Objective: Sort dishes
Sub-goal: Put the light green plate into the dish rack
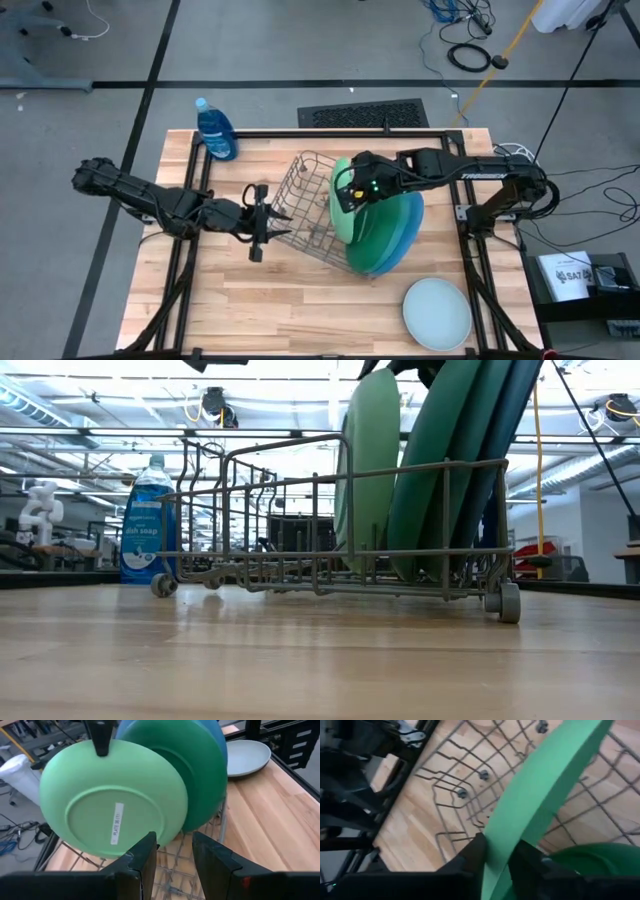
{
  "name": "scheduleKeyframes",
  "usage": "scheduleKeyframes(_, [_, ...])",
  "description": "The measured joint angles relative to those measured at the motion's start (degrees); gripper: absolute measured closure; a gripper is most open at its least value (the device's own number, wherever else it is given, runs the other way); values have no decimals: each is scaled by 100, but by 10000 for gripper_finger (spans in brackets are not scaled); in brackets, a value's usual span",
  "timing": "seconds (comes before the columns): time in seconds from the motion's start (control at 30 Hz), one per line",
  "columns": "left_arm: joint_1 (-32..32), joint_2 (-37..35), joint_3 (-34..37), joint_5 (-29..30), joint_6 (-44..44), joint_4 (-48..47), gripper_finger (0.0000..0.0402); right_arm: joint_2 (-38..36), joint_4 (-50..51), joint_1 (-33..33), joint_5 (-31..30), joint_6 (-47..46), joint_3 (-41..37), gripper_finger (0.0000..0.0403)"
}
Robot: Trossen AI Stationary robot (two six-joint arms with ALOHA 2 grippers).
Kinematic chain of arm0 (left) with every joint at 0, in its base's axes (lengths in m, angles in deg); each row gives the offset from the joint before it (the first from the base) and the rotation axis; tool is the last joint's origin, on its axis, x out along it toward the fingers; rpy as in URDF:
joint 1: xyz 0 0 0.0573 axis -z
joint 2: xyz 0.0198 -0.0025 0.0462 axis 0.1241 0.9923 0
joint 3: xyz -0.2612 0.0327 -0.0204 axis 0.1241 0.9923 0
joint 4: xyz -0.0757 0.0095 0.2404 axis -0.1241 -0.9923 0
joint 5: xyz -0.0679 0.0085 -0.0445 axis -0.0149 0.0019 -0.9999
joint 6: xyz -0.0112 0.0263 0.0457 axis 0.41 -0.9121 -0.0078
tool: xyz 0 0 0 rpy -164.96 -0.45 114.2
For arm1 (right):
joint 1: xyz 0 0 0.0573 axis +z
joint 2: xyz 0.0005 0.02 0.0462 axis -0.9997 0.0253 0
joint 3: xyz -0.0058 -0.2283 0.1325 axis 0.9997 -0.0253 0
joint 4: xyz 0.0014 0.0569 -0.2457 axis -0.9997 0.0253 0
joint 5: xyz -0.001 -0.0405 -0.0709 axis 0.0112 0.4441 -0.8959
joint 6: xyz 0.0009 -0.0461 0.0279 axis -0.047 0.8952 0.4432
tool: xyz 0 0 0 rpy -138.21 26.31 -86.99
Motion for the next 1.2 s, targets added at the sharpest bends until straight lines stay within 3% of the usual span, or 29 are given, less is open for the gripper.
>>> scheduleKeyframes(0.17, [-13, 0, 0, -7, 4, -57, 275, 22, -430, 16, 28, 176, -11, 381])
scheduleKeyframes(0.3, [-13, 0, 0, -22, 33, -64, 275, -88, -508, 143, -242, 226, -7, 392])
scheduleKeyframes(0.67, [-15, 187, 0, -22, 159, 166, 275, -284, -625, 743, -1397, -192, -9, 402])
scheduleKeyframes(0.83, [-86, 413, 0, -20, 159, 275, 275, -219, -917, 1114, -2202, -306, -10, 402])
scheduleKeyframes(1.0, [-154, 596, 0, -17, 163, 303, 275, -183, -1772, 1587, -3199, -195, -455, 402])
scheduleKeyframes(1.2, [-170, 620, 0, -36, 161, 495, 275, -177, -3548, 2257, -4058, 331, -1697, 403])
